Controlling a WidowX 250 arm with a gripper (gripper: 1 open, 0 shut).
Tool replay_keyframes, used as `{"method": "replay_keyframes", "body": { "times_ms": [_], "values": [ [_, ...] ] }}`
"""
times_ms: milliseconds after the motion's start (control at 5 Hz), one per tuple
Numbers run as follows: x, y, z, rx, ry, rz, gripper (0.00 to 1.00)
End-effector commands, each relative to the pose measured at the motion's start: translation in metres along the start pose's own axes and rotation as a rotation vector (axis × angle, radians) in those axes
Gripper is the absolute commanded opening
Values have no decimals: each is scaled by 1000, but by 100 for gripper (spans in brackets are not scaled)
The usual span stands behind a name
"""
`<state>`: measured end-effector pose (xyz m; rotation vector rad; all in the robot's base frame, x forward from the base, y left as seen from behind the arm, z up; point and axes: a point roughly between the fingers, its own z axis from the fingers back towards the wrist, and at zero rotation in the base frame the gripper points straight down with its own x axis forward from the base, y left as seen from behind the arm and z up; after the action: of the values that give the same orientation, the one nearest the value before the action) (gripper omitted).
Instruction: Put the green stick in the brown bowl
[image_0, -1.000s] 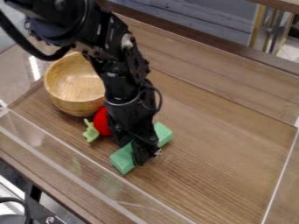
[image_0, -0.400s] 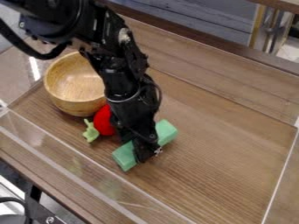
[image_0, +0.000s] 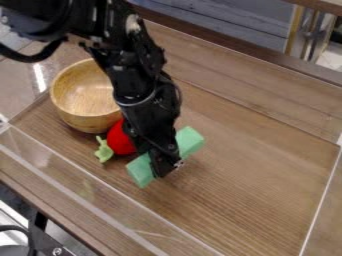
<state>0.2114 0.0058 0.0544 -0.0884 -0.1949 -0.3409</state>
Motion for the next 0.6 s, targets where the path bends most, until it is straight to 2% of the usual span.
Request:
{"method": "replay_keyframes", "body": {
  "times_ms": [0,200,400],
  "values": [
    [10,15,7,24,-42,23,0],
    [11,26,9,29,-49,56,0],
    [17,34,29,39,-69,103,0]
  ]
}}
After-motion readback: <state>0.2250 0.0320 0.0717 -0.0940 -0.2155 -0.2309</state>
